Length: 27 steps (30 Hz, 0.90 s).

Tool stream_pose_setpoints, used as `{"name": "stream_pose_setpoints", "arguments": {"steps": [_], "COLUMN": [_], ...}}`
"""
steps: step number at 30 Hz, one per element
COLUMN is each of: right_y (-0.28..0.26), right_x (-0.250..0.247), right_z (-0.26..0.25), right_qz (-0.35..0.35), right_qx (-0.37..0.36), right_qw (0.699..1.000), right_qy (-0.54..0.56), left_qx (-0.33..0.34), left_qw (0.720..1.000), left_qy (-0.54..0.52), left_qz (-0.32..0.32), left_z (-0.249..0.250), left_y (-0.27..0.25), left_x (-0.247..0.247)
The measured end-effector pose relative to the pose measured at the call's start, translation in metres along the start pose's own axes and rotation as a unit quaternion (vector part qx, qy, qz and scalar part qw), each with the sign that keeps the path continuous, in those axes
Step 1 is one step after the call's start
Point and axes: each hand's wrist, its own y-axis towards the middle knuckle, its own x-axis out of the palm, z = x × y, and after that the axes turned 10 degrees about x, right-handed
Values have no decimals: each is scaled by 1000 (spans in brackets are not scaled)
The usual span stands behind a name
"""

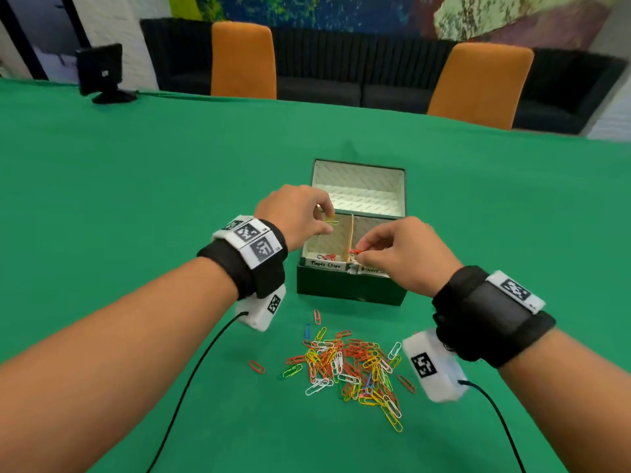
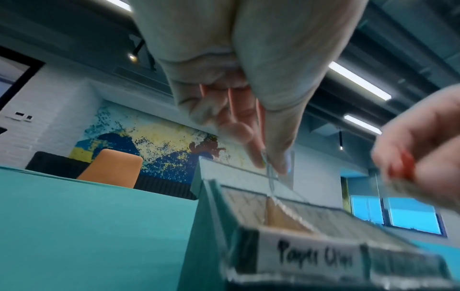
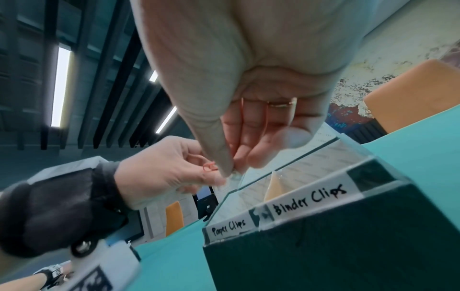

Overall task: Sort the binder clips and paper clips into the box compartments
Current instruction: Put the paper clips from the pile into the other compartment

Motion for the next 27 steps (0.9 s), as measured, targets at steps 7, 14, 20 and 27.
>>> {"name": "stream_pose_setpoints", "arguments": {"steps": [7, 14, 20, 27], "right_y": [30, 47, 13, -50], "right_x": [1, 35, 26, 21], "right_z": [-28, -29, -18, 32], "right_qz": [92, -4, 21, -143], "right_qx": [-7, 4, -49, -33], "right_qw": [994, 997, 998, 981], "right_qy": [66, -82, -19, -127], "left_qx": [13, 22, 39, 102], "left_qw": [994, 997, 977, 952], "left_qy": [51, 51, 46, 19], "left_qz": [-95, -58, -206, -287], "left_z": [-2, -3, -10, 1], "left_y": [-12, -53, -95, -105], "left_x": [19, 5, 35, 61]}}
